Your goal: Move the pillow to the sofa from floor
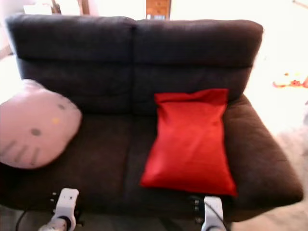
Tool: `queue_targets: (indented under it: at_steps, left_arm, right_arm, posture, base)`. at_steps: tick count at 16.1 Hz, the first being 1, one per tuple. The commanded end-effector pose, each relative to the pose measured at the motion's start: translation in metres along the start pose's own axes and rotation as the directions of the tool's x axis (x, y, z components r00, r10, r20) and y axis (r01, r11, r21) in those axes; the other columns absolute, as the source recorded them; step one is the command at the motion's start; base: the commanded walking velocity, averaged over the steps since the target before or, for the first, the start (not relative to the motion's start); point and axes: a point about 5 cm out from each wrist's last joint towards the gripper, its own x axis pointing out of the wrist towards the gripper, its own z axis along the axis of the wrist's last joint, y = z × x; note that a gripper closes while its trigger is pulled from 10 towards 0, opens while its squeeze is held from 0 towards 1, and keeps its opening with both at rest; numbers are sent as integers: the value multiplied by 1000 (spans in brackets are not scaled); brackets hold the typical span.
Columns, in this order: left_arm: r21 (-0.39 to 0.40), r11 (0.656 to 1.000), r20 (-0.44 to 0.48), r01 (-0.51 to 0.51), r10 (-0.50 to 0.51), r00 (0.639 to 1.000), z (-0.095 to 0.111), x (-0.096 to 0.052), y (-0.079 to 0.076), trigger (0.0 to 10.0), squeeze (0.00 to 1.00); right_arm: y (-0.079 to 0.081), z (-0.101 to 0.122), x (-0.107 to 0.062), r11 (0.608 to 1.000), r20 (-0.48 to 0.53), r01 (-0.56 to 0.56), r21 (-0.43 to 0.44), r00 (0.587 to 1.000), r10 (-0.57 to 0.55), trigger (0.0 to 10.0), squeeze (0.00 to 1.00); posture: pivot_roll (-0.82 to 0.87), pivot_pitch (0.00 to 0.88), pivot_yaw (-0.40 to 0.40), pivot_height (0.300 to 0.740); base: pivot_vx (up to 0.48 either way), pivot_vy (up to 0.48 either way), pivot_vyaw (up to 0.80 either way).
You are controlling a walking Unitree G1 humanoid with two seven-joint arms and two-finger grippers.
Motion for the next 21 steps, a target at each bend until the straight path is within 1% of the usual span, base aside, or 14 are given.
queue_targets:
  at_steps: [1,7,17,21]
  left_arm:
    - [-1,1000,-17,-18,18,1000,-3,-1,8,10000,0]
    - [-1,1000,-31,-24,24,999,-4,-2,10,10000,0]
    - [-3,1000,-24,-30,30,999,-1,-1,13,10000,0]
    - [-3,1000,-17,-24,23,1000,1,0,11,10000,0]
  right_arm:
    - [9,2,0,1000,13,-23,12,1000,23,10000,0]
    - [9,0,0,1000,6,-24,15,1000,24,10000,0]
    - [11,3,1,999,12,-16,42,1000,16,10000,0]
    - [10,3,1,999,8,-18,38,1000,17,10000,0]
  posture:
    - [55,0,-31,740]
    - [54,0,-22,740]
    - [54,0,-18,740]
    - [50,0,-19,740]
  base:
    - [0,-480,0]
    - [0,-480,0]
    - [0,-480,0]
    - [0,-480,0]
